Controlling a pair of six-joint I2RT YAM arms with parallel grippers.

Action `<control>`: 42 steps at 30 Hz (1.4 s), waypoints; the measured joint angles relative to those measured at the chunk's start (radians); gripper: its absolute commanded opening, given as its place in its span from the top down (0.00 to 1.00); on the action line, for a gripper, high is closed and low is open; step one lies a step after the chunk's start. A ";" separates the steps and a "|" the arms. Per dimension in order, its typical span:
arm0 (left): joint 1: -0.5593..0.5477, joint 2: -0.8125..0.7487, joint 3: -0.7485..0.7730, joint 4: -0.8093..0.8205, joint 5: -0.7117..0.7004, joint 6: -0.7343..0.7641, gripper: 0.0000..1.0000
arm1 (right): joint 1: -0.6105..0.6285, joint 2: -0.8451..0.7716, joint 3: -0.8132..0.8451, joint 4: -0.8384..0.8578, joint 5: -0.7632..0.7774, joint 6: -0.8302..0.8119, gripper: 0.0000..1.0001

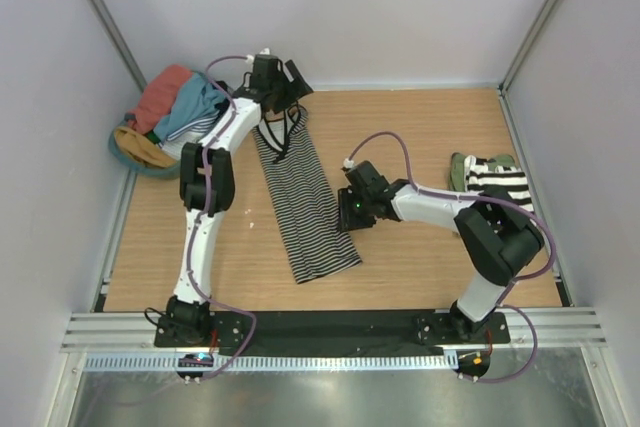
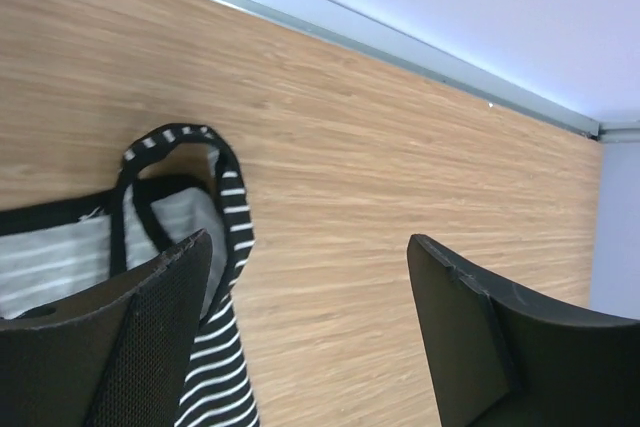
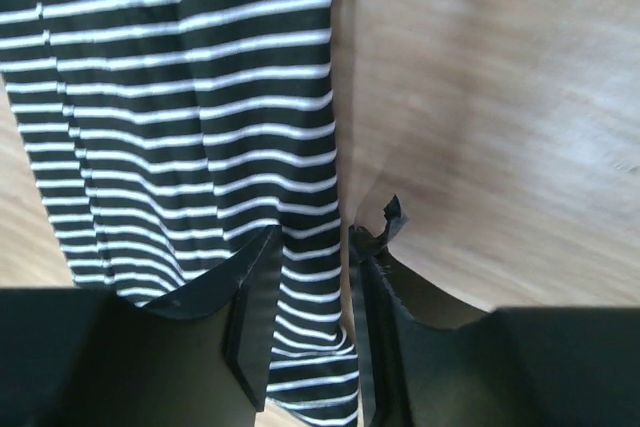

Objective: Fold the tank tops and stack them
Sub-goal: Fold the tank top

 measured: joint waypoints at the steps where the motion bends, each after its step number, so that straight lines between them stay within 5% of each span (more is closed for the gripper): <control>1: -0.005 0.023 0.030 0.000 0.001 -0.001 0.22 | 0.000 -0.010 -0.018 0.013 -0.016 0.006 0.64; 4: -0.014 0.082 0.100 -0.001 -0.001 -0.004 0.26 | 0.000 -0.039 -0.067 0.043 -0.057 0.025 0.76; 14: -0.027 0.183 0.135 -0.026 -0.060 -0.008 0.30 | 0.000 -0.068 -0.121 0.066 -0.103 0.050 0.81; 17: -0.032 0.183 0.132 -0.026 -0.082 -0.006 0.43 | 0.000 -0.071 -0.128 0.064 -0.112 0.051 0.90; 21: -0.036 0.183 0.132 -0.021 -0.096 -0.011 0.82 | 0.007 -0.074 -0.134 0.064 -0.117 0.054 0.95; 25: -0.037 0.183 0.132 0.005 -0.103 -0.028 1.00 | 0.024 -0.093 -0.159 0.068 -0.117 0.068 0.98; 35: -0.005 0.185 0.129 0.082 -0.101 -0.117 1.00 | 0.058 -0.176 -0.259 0.111 -0.111 0.122 0.99; 39: 0.014 0.196 0.127 0.122 -0.078 -0.145 0.31 | 0.063 -0.191 -0.277 0.119 -0.110 0.138 0.99; 42: 0.022 0.204 0.127 0.150 -0.061 -0.161 0.27 | 0.069 -0.196 -0.282 0.119 -0.110 0.143 0.99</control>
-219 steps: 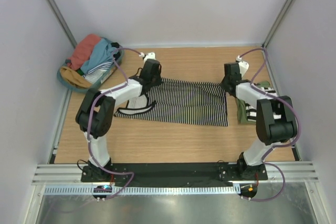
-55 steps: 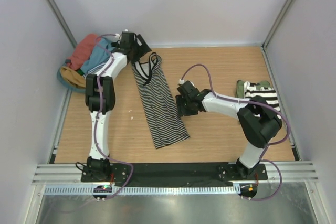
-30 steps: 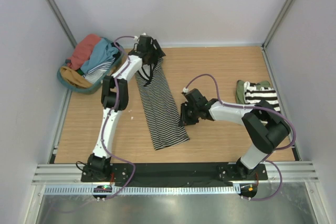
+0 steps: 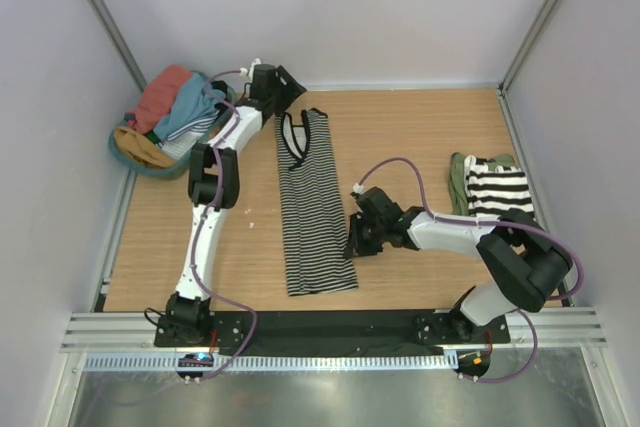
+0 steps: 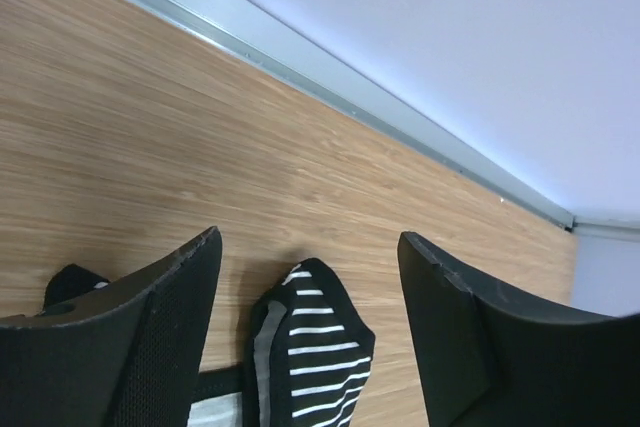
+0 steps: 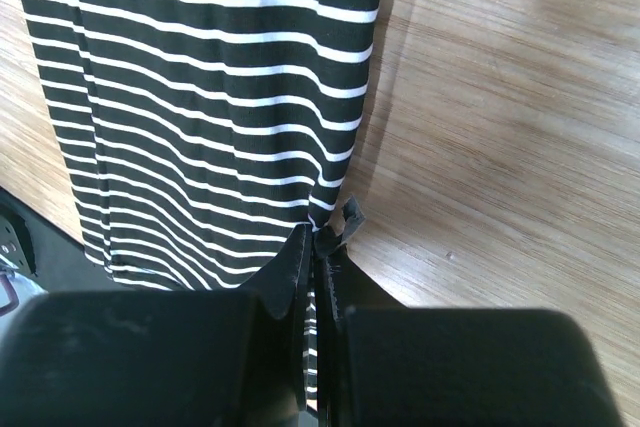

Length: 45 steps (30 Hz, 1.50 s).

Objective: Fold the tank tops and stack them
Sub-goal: Fold the tank top

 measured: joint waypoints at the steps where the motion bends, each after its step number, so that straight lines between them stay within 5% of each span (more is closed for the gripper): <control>1: 0.002 0.002 0.000 0.007 0.008 -0.003 0.27 | 0.001 0.000 0.000 0.000 0.000 0.001 0.99; 5: 0.005 0.003 -0.006 0.021 0.032 0.002 0.30 | 0.001 0.000 0.000 0.000 0.000 0.004 0.93; 8: 0.004 -0.003 -0.038 0.035 0.053 0.020 0.30 | 0.001 -0.003 0.000 -0.003 0.003 0.013 0.67; 13: 0.003 -0.082 -0.171 0.006 0.074 0.078 0.28 | 0.006 -0.032 0.019 -0.064 0.055 -0.012 0.58; 27: 0.003 -0.689 -0.685 -0.053 0.039 0.224 0.31 | -0.087 0.211 0.515 -0.246 0.237 -0.167 0.59; 35: -0.012 -0.707 -0.901 -0.101 0.026 0.237 0.35 | -0.154 0.460 0.805 -0.297 0.266 -0.181 0.61; 45: -0.022 -0.642 -0.906 -0.112 0.011 0.236 0.44 | -0.221 0.672 1.065 -0.336 0.270 -0.182 0.60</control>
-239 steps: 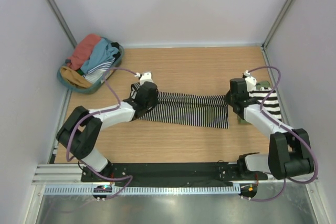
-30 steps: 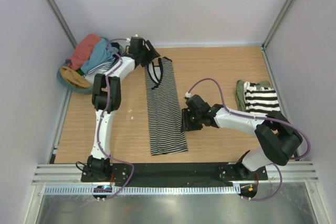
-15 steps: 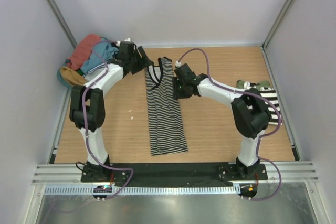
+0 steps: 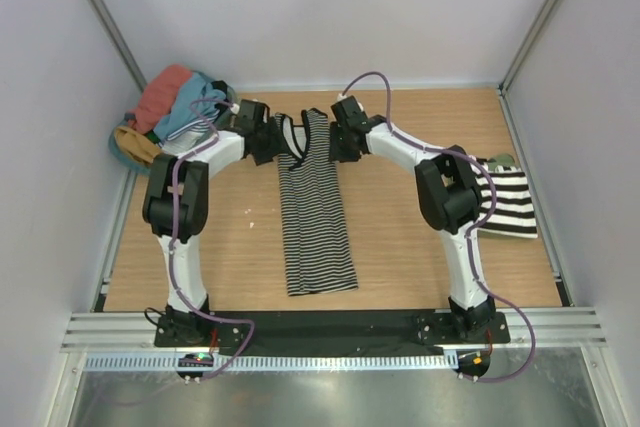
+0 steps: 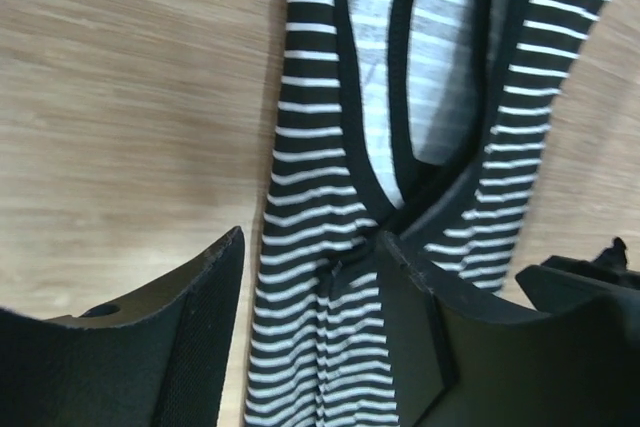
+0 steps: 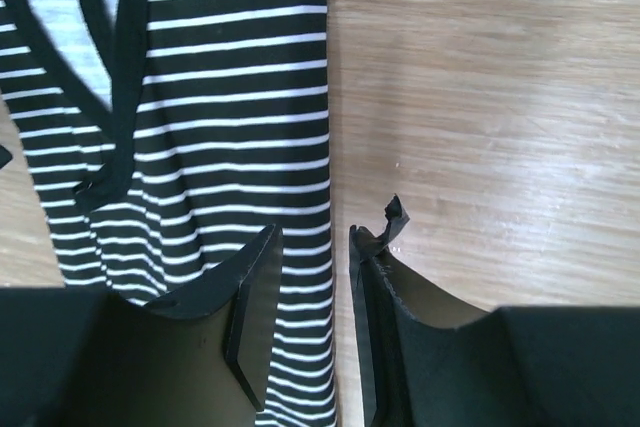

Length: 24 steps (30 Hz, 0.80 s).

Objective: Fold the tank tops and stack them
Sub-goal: Fold the tank top

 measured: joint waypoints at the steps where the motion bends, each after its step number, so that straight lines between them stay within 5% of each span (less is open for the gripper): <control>1: 0.000 0.017 0.007 0.000 -0.002 0.001 0.46 | -0.001 0.015 0.015 -0.007 0.000 0.000 0.60; 5: 0.000 0.083 0.036 0.003 -0.008 -0.004 0.50 | -0.002 0.062 0.058 -0.018 0.000 -0.003 0.64; 12: -0.001 0.134 0.104 0.007 -0.026 -0.005 0.65 | -0.010 0.100 0.089 -0.021 0.000 -0.011 0.99; 17: -0.001 0.174 0.151 0.007 -0.033 -0.006 0.85 | -0.027 0.105 0.090 -0.017 0.000 -0.005 0.99; 24: -0.002 0.247 0.252 0.000 -0.036 -0.007 0.98 | -0.086 0.088 0.015 0.089 -0.077 0.036 0.99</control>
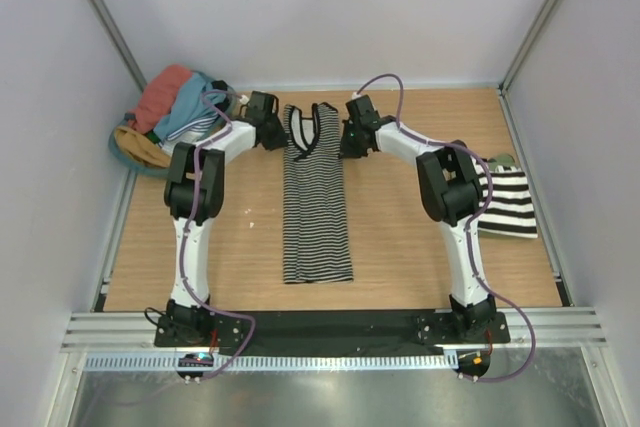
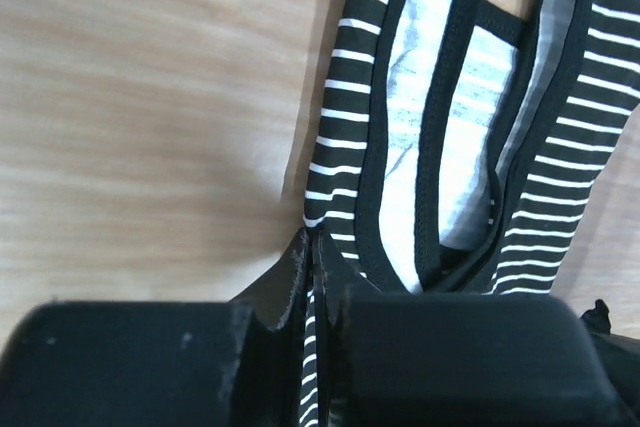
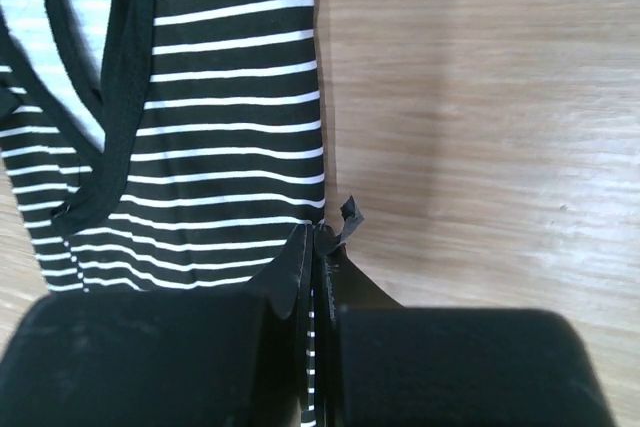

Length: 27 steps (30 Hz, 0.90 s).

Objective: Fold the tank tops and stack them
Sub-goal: Fold the tank top

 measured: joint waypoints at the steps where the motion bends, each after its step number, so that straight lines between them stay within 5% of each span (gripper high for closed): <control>1: 0.000 0.011 0.017 0.002 0.000 0.000 0.98 | -0.007 0.000 -0.006 0.012 -0.014 0.005 0.99; 7: -0.003 0.074 0.111 0.001 0.002 -0.003 0.76 | -0.055 0.000 -0.033 0.076 -0.095 0.035 0.93; 10: -0.005 0.100 0.163 0.010 0.007 -0.005 0.45 | -0.074 0.002 -0.031 0.077 -0.111 0.048 0.68; 13: -0.008 0.091 0.154 0.033 0.004 -0.013 0.34 | -0.088 0.008 -0.003 0.077 -0.124 0.046 0.53; 19: -0.008 -0.054 -0.055 0.054 -0.008 -0.014 0.32 | -0.101 -0.038 -0.068 0.100 -0.129 0.039 0.44; 27: -0.058 -0.487 -0.560 0.039 -0.069 -0.024 0.32 | -0.027 -0.429 -0.541 0.131 -0.113 0.061 0.50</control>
